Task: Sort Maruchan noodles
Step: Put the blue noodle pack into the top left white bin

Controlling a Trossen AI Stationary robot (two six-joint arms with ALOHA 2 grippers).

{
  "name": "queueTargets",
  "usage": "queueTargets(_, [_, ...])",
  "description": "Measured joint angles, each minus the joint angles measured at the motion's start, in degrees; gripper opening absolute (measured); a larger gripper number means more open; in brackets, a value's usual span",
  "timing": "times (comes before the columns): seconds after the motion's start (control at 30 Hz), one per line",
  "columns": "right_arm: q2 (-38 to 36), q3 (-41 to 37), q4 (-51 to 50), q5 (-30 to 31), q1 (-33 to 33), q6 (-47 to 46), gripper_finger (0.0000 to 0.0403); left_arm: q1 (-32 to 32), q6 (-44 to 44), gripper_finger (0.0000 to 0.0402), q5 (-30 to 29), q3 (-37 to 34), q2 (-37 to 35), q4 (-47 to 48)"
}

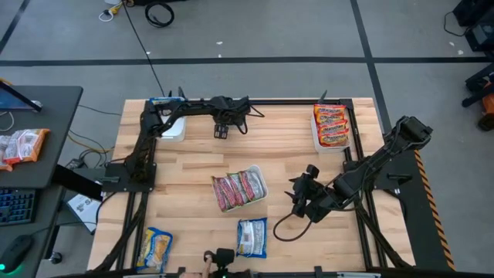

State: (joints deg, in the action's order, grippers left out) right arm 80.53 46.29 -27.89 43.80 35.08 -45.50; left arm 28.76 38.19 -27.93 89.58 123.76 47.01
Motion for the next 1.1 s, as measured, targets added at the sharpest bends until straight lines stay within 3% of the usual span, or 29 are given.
queueTargets(0.13, [0.00, -0.09, 0.06, -0.01, -0.80, 0.27, 0.0222, 0.34, -2.03, 0.0276, -1.07, 0.14, 2.24, -1.92])
queueTargets(0.23, [0.00, -0.09, 0.02, 0.01, -1.67, 0.49, 0.0222, -0.04, -4.38, 0.0250, -1.91, 0.25, 3.05, -1.71])
queueTargets(0.33, [-0.02, 0.30, -0.72, 0.02, -2.13, 0.82, 0.0222, -0.84, -5.52, 0.0185, -2.46, 0.14, 3.31, -1.40])
queueTargets(0.43, [-0.64, 1.76, -1.56, 0.50, -2.26, 3.71, 0.0222, -1.41, -6.31, 0.0091, -3.21, 0.04, 3.17, -1.85])
queueTargets(0.5, [-1.46, 2.57, -1.39, 2.67, -2.20, 6.69, 0.0222, -1.69, -7.42, 0.0030, -3.06, -0.04, 2.26, 0.14])
queueTargets(0.53, [-2.06, 2.76, -1.32, 4.14, -2.06, 8.21, 0.0222, -1.95, -7.93, 0.0019, -2.71, -0.07, 1.30, 1.88])
queueTargets(0.7, [-6.47, 1.34, -1.27, 15.03, -0.11, 12.15, 0.0222, -5.99, -12.00, 0.0015, 1.51, -0.11, -7.01, 7.97])
queueTargets(0.87, [-11.02, -4.76, 3.09, 16.07, 0.68, 12.30, 0.0222, -12.28, -16.29, 0.0012, 5.94, -0.11, -18.18, 8.52])
queueTargets(0.97, [-13.21, -11.00, 14.25, 14.64, 0.71, 14.38, 0.0223, -16.88, -20.43, 0.0011, 10.05, -0.09, -24.56, 5.78])
queueTargets(1.1, [-12.95, -20.07, 37.75, 13.24, -0.79, 22.58, 0.0233, -23.00, -23.03, 0.0011, 14.59, 0.00, -30.39, -1.36])
